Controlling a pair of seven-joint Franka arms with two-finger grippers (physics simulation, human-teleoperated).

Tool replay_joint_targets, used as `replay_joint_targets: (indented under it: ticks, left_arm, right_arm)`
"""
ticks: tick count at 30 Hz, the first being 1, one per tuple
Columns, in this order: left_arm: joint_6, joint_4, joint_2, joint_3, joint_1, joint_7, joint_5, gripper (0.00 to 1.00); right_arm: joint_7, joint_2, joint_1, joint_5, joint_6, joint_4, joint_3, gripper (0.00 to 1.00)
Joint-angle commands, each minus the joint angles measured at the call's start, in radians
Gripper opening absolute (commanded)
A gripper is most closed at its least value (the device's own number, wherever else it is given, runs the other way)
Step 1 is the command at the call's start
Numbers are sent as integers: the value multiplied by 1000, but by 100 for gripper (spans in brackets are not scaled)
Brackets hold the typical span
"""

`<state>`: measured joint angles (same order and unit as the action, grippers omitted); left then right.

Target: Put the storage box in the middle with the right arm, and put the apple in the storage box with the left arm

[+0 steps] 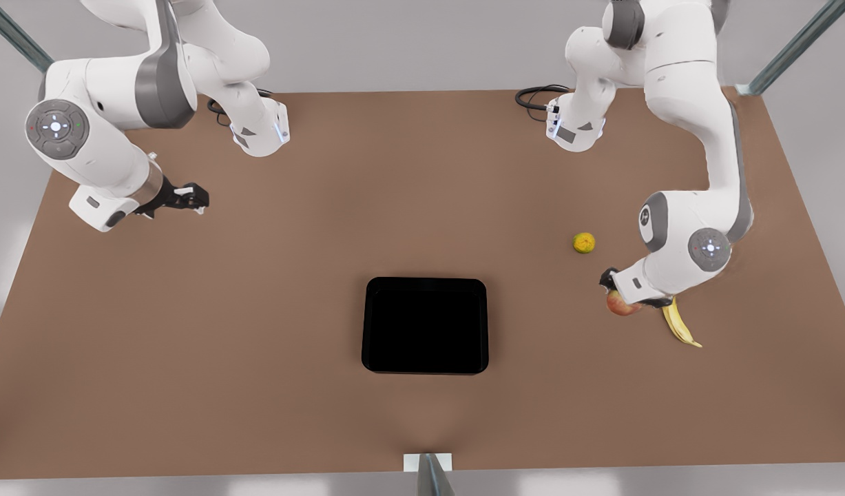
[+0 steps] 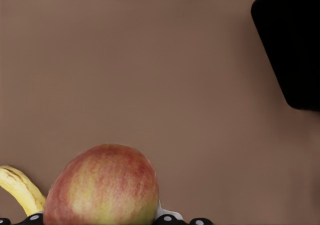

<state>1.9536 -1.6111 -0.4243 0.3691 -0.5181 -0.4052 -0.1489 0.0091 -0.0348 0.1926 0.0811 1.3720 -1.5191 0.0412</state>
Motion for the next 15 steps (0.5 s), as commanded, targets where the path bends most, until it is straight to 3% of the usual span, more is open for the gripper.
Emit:
replay_joint_targets:
  ticks: [1,3,4,6,8,9,10,13,14,15]
  left_arm:
    - [-266,194,-129,-58,-106,896,-58,61]
    - [-233,395,-292,-188,-106,1105,-60,61]
    - [-121,459,-369,-231,-106,1204,-61,61]
    - [96,476,-436,-257,-115,1287,-61,61]
    - [186,510,-488,-268,-119,1301,-61,62]
    - [200,507,-493,-272,-119,1301,-60,75]
    - [200,501,-496,-272,-125,1299,-57,100]
    - [144,501,-470,-272,-125,1299,-57,100]
    - [3,504,-404,-260,-120,1292,-49,100]
    - [-265,508,-266,-190,-106,1217,-44,100]
  right_arm:
    - [-31,1,-117,-1,-1,0,2,100]
    - [-31,1,-117,0,-1,0,2,100]
    - [-31,1,-117,-1,-1,0,2,100]
    - [-31,1,-117,-1,-1,0,2,100]
    - [-31,1,-117,-1,-1,0,2,100]
    - [-31,0,-117,-1,-1,0,2,100]
    - [-31,0,-117,-1,-1,0,2,100]
    - [-31,0,-117,-1,-1,-1,2,100]
    - [-31,0,-117,-1,-1,-1,2,100]
    - [-31,1,-117,-1,-1,0,2,100]
